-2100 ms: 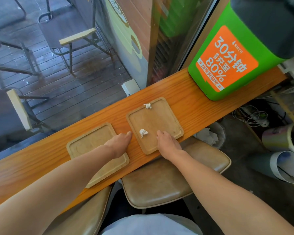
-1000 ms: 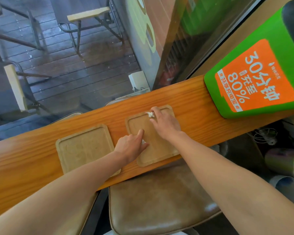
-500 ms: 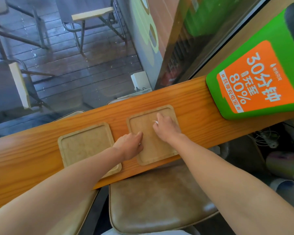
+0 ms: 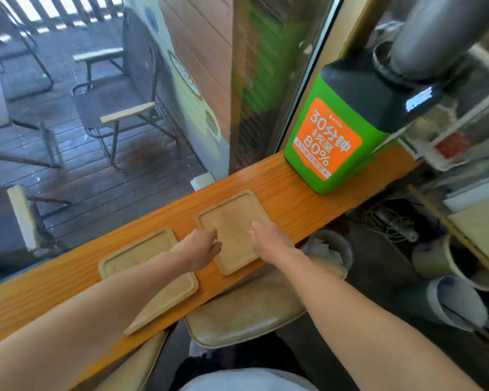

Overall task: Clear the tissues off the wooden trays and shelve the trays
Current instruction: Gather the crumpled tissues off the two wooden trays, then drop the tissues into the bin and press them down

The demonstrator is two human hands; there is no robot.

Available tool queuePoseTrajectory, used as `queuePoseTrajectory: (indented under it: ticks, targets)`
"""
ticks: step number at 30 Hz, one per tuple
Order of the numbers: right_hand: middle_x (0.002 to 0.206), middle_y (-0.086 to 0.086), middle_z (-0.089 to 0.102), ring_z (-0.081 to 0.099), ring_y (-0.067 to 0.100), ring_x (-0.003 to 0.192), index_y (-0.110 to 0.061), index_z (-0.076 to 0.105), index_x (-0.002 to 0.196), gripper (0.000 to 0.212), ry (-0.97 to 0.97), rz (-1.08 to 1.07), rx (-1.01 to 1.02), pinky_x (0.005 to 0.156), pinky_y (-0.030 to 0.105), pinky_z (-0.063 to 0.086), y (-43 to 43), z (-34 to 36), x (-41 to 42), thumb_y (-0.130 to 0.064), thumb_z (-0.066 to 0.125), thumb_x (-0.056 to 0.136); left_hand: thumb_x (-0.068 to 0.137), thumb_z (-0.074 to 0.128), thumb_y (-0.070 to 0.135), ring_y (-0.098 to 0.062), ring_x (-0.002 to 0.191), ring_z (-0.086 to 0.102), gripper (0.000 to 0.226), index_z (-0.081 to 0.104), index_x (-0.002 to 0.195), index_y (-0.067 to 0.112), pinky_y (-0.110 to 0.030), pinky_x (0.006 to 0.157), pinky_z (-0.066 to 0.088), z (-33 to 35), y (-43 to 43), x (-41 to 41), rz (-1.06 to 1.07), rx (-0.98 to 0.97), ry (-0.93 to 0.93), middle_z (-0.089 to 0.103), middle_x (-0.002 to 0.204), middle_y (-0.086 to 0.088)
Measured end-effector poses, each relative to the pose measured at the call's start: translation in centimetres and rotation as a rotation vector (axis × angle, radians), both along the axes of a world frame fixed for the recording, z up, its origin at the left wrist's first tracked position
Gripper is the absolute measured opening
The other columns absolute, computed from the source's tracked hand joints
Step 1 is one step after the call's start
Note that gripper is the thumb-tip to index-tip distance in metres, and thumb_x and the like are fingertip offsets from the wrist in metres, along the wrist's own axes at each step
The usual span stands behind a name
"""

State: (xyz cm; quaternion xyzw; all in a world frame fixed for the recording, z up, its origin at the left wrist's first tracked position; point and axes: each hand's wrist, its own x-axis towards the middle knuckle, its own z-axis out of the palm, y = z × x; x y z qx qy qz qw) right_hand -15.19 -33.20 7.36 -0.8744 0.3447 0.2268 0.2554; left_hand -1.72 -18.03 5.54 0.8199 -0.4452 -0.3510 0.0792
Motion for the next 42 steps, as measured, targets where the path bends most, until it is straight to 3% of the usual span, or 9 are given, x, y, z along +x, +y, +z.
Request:
queuePoseTrajectory:
  ticks: [5,12,15,18,22,29,32,37,42]
  targets:
    - [0.096,0.012,0.06,0.057,0.031,0.082,-0.012,0.053,0.098,0.032,-0.117,-0.087,-0.048,0.073,0.045,0.052,3.8,4.3,-5.6,-0.032,0.029,0.101,0.101,0.042,0.037,-0.014,0.067,0.056,0.027,0.057,0.105,0.014,-0.028,0.054,0.042,3.7,0.7,-2.8,-0.046,-0.116,-0.061,0.058,0.076,0.003]
    - [0.096,0.01,0.061,0.055,0.027,0.077,-0.017,0.046,0.091,0.023,-0.231,-0.218,-0.11,0.06,0.038,0.041,5.3,7.9,-11.2,-0.032,0.03,0.098,0.099,0.044,0.04,-0.018,0.075,0.062,0.025,0.057,0.098,0.019,-0.037,0.066,0.055,8.0,0.3,-7.7,-0.149,-0.189,-0.144,0.065,0.085,-0.001]
    - [0.089,0.006,0.057,0.054,0.025,0.073,-0.018,0.045,0.088,0.021,-0.312,-0.238,-0.149,0.057,0.037,0.038,4.9,9.1,-13.8,-0.03,0.031,0.098,0.098,0.044,0.042,-0.011,0.071,0.058,0.019,0.052,0.093,0.026,-0.029,0.056,0.047,9.4,-0.8,-10.1,-0.184,-0.21,-0.177,0.061,0.081,0.005]
    - [0.088,0.005,0.058,0.056,0.024,0.074,-0.018,0.043,0.089,0.018,-0.365,-0.262,-0.148,0.06,0.038,0.044,3.9,9.8,-17.3,-0.029,0.032,0.098,0.097,0.046,0.042,-0.006,0.069,0.055,0.013,0.049,0.092,0.03,-0.024,0.054,0.041,10.8,-2.4,-13.3,-0.2,-0.251,-0.218,0.058,0.08,0.009]
    - [0.099,0.011,0.063,0.061,0.033,0.086,-0.019,0.04,0.092,0.012,-0.407,-0.274,-0.154,0.068,0.042,0.047,1.6,9.5,-23.9,-0.028,0.034,0.097,0.096,0.046,0.035,-0.017,0.075,0.059,0.017,0.056,0.098,0.021,-0.039,0.067,0.054,12.1,-5.9,-19.0,-0.246,-0.259,-0.267,0.064,0.087,-0.001]
    - [0.111,0.015,0.064,0.063,0.035,0.094,-0.017,0.044,0.1,0.017,-0.278,-0.39,-0.156,0.066,0.038,0.041,-4.1,6.2,-39.5,-0.031,0.035,0.096,0.097,0.044,0.034,-0.025,0.075,0.059,0.018,0.054,0.093,0.019,-0.039,0.062,0.05,11.9,-13.0,-32.4,-0.338,-0.183,-0.201,0.059,0.084,-0.003]
    - [0.111,0.016,0.065,0.063,0.036,0.094,-0.013,0.048,0.109,0.025,-0.235,-0.432,-0.172,0.066,0.036,0.041,-5.7,5.0,-44.1,-0.031,0.037,0.097,0.097,0.042,0.034,-0.022,0.07,0.057,0.017,0.051,0.092,0.021,-0.034,0.052,0.039,11.1,-14.1,-36.4,-0.349,-0.131,-0.152,0.056,0.079,-0.001]
    - [0.115,0.016,0.064,0.063,0.035,0.096,-0.009,0.049,0.121,0.035,-0.204,-0.451,-0.162,0.067,0.036,0.04,-7.4,2.9,-46.7,-0.032,0.037,0.097,0.098,0.044,0.031,-0.012,0.068,0.056,0.006,0.048,0.093,0.029,-0.028,0.052,0.042,8.6,-14.4,-39.6,-0.377,-0.064,-0.132,0.055,0.079,0.006]
    - [0.115,0.014,0.063,0.062,0.033,0.094,-0.011,0.052,0.112,0.03,-0.145,-0.414,-0.07,0.067,0.038,0.044,-8.3,0.3,-46.0,-0.032,0.037,0.097,0.097,0.043,0.031,-0.022,0.077,0.061,0.016,0.056,0.101,0.022,-0.036,0.061,0.052,5.5,-15.1,-38.9,-0.388,-0.012,-0.157,0.06,0.089,-0.002]
